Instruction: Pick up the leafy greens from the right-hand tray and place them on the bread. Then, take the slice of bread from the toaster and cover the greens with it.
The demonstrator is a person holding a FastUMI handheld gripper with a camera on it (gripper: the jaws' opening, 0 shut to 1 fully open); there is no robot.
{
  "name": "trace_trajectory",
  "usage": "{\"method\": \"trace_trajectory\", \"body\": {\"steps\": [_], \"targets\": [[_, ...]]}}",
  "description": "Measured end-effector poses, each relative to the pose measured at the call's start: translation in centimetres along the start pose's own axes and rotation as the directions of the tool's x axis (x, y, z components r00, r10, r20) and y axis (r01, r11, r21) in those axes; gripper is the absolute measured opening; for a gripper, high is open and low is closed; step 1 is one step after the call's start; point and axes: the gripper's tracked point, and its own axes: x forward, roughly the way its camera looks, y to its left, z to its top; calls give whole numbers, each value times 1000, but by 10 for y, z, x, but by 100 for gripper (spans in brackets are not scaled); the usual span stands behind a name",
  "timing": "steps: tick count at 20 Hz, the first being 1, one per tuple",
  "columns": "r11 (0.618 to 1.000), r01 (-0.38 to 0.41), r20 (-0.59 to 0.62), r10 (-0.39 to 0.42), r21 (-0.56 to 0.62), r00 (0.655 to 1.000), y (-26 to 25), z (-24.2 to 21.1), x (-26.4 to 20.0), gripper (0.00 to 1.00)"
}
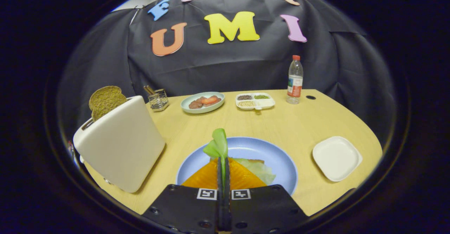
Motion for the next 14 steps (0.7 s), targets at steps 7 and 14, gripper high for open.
{"method": "trace_trajectory", "body": {"steps": [7,14], "targets": [[999,-35,-3,35,31,999,18,-7,4,22],[1000,16,120,-13,-24,993,14,19,-21,88]]}}
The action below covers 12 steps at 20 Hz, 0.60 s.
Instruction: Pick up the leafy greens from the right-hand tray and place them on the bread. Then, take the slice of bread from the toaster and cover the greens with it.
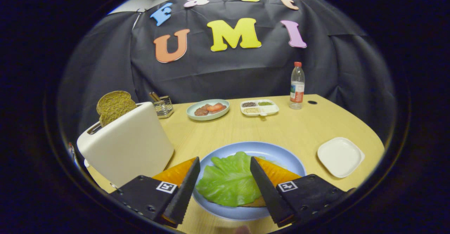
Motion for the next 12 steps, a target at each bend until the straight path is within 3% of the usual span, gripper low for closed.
{"method": "trace_trajectory", "body": {"steps": [1,6,12], "targets": [[1000,17,39,-16,-15,999,-2,9,-7,97],[994,80,244,-60,-74,968,9,73,-57,96],[995,-21,300,50,-101,953,98,116,-84,96]]}}
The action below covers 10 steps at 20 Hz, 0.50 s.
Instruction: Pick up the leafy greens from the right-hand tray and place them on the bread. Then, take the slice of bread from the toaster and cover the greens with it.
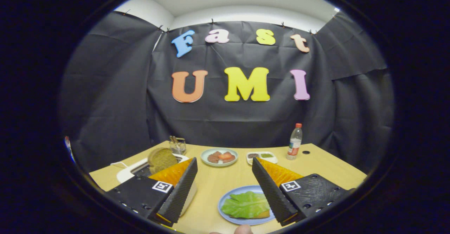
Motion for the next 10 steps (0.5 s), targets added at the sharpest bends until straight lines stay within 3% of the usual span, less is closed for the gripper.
{"method": "trace_trajectory", "body": {"steps": [10], "targets": [[997,-74,-110,74,3,991,107,-31,39,96]]}}
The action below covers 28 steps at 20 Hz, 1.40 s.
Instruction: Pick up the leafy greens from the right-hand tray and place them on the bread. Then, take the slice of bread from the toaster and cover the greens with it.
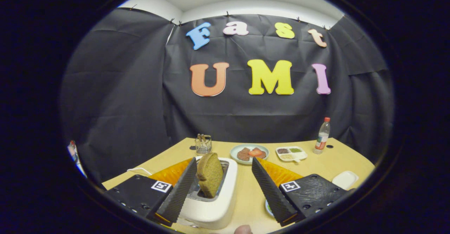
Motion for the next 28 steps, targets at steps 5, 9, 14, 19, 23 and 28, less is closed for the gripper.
{"method": "trace_trajectory", "body": {"steps": [5,9,14,19,23,28], "targets": [[1000,23,-89,-25,-18,996,12,-22,26,96],[999,34,-143,-34,3,989,13,-31,38,69],[999,50,-135,-48,9,990,11,-30,40,36],[999,30,-122,-24,46,992,10,-27,37,9],[996,-4,-42,8,94,999,10,1,24,9],[986,-50,78,38,161,996,1,54,-1,9]]}}
